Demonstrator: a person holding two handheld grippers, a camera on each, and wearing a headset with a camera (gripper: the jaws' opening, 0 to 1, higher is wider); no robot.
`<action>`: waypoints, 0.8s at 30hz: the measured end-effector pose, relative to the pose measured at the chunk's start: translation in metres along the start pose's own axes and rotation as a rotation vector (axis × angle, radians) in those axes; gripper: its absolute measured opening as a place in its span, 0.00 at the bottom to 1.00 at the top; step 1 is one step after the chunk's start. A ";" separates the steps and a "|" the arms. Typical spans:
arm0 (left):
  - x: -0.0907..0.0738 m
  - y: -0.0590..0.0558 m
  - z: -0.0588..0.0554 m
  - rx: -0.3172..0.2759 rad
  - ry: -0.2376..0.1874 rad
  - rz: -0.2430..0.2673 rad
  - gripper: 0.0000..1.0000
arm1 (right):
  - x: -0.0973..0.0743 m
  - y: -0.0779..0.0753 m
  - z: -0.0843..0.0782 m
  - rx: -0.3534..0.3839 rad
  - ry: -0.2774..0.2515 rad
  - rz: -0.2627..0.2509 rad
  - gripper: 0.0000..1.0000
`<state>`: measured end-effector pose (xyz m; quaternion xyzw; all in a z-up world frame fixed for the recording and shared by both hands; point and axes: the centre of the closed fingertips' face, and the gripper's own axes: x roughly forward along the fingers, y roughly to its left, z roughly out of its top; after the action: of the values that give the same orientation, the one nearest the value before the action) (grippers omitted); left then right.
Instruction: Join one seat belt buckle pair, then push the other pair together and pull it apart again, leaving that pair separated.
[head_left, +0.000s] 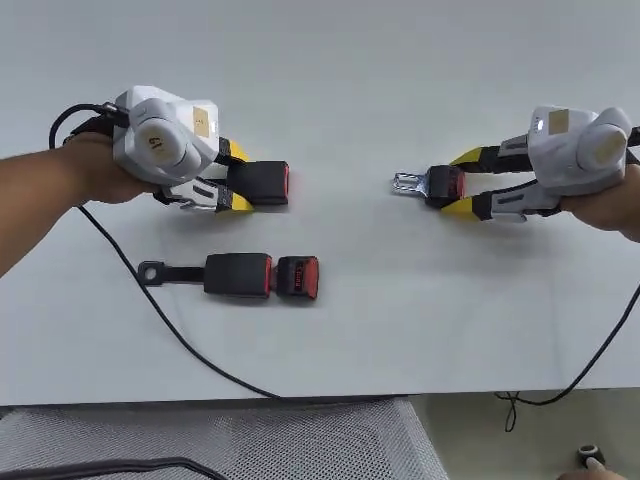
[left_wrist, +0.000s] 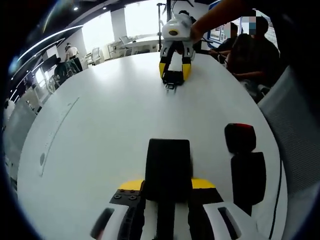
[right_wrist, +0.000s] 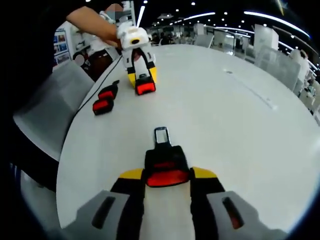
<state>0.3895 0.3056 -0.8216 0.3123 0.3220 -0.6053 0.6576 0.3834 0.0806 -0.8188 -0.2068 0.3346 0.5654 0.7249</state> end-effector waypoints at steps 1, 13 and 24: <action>0.000 0.000 0.000 0.001 -0.002 -0.002 0.34 | 0.000 0.000 0.000 0.000 -0.003 -0.001 0.34; 0.000 0.001 0.000 -0.002 -0.010 -0.028 0.34 | 0.010 0.002 0.007 -0.003 -0.031 0.031 0.34; 0.001 0.002 -0.002 -0.016 -0.001 -0.031 0.34 | 0.033 0.010 0.031 -0.019 -0.069 0.063 0.34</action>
<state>0.3918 0.3067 -0.8232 0.3017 0.3314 -0.6129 0.6508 0.3863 0.1263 -0.8203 -0.1833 0.3104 0.5979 0.7160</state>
